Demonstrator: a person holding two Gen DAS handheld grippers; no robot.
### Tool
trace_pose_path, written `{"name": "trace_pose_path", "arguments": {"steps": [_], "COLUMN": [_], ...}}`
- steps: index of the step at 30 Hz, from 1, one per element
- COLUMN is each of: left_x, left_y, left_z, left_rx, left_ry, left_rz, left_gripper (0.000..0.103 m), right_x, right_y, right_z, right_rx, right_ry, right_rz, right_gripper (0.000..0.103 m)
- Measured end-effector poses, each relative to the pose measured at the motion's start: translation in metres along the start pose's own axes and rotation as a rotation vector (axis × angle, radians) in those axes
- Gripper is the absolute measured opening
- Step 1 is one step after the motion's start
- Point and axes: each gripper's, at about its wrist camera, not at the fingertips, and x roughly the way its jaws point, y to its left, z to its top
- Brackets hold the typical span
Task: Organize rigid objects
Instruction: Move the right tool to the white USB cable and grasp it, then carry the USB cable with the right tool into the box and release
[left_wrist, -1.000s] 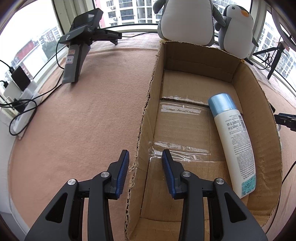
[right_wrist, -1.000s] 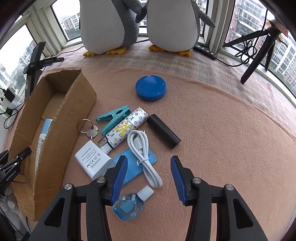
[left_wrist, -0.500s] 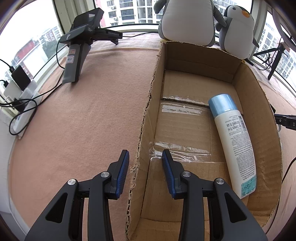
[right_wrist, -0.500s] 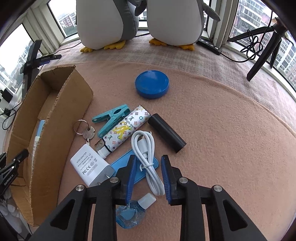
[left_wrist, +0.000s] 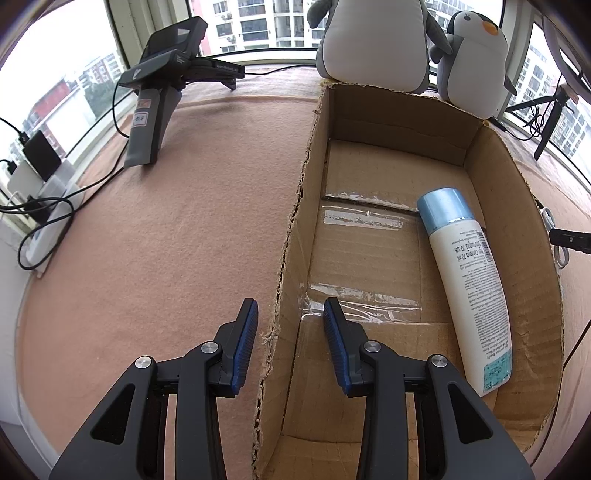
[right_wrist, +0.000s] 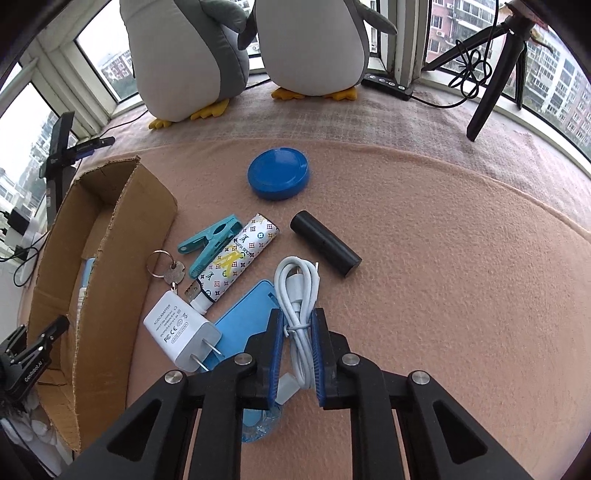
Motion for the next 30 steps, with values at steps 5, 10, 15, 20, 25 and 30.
{"name": "trace_pose_path", "arguments": {"steps": [5, 10, 15, 20, 25, 30], "left_x": [0.000, 0.000, 0.000, -0.001, 0.000, -0.001], "left_y": [0.001, 0.001, 0.001, 0.000, 0.000, -0.001], "left_z": [0.000, 0.001, 0.001, 0.002, 0.002, 0.001], "left_rx": [-0.001, 0.000, -0.002, -0.004, -0.010, -0.013], "left_ry": [-0.001, -0.001, -0.002, -0.004, -0.006, -0.008], "left_rz": [0.000, 0.000, -0.003, -0.003, -0.007, -0.009], "left_gripper": [0.036, 0.035, 0.035, 0.035, 0.036, 0.035], "right_x": [-0.022, -0.053, -0.070, -0.072, -0.057, -0.044], "right_y": [0.003, 0.028, 0.071, 0.116, 0.149, 0.173], "right_z": [0.001, 0.002, 0.002, 0.001, -0.002, -0.006], "right_rx": [0.018, -0.004, -0.052, -0.106, -0.136, -0.154], "right_ry": [-0.052, -0.107, -0.135, -0.135, -0.103, -0.070], "right_rz": [0.004, 0.060, 0.133, 0.200, 0.245, 0.279], "right_gripper": [0.013, 0.013, 0.013, 0.013, 0.013, 0.013]}}
